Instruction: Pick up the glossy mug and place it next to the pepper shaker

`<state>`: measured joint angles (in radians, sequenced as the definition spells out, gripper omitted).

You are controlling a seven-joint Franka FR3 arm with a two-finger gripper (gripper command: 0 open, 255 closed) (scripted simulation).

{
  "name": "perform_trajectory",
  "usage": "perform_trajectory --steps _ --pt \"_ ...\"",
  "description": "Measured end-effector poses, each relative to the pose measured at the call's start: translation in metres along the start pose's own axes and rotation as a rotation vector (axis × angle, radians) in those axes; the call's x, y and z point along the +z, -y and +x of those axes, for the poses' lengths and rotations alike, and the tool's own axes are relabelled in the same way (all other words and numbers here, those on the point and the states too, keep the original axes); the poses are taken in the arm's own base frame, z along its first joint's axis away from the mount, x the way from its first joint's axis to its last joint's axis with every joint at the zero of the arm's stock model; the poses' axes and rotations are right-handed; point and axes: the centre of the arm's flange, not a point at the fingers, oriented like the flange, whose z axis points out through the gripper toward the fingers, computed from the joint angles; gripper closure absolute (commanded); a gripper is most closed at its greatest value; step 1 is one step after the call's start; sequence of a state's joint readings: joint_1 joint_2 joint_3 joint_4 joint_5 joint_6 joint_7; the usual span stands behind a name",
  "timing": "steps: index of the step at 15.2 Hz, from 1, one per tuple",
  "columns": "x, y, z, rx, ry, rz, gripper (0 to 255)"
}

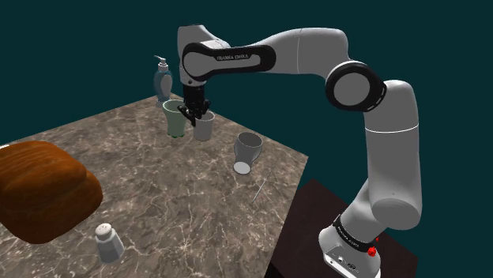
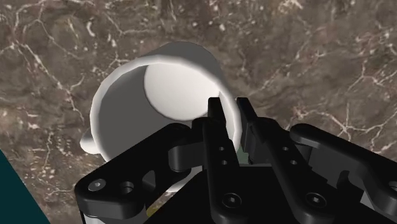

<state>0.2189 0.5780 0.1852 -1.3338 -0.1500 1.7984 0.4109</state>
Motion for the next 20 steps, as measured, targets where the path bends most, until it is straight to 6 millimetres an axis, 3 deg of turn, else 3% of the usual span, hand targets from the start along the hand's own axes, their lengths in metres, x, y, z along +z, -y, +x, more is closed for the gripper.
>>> perform_trajectory --steps 20 --pt "-0.106 -0.009 -0.008 0.000 0.000 0.000 255"
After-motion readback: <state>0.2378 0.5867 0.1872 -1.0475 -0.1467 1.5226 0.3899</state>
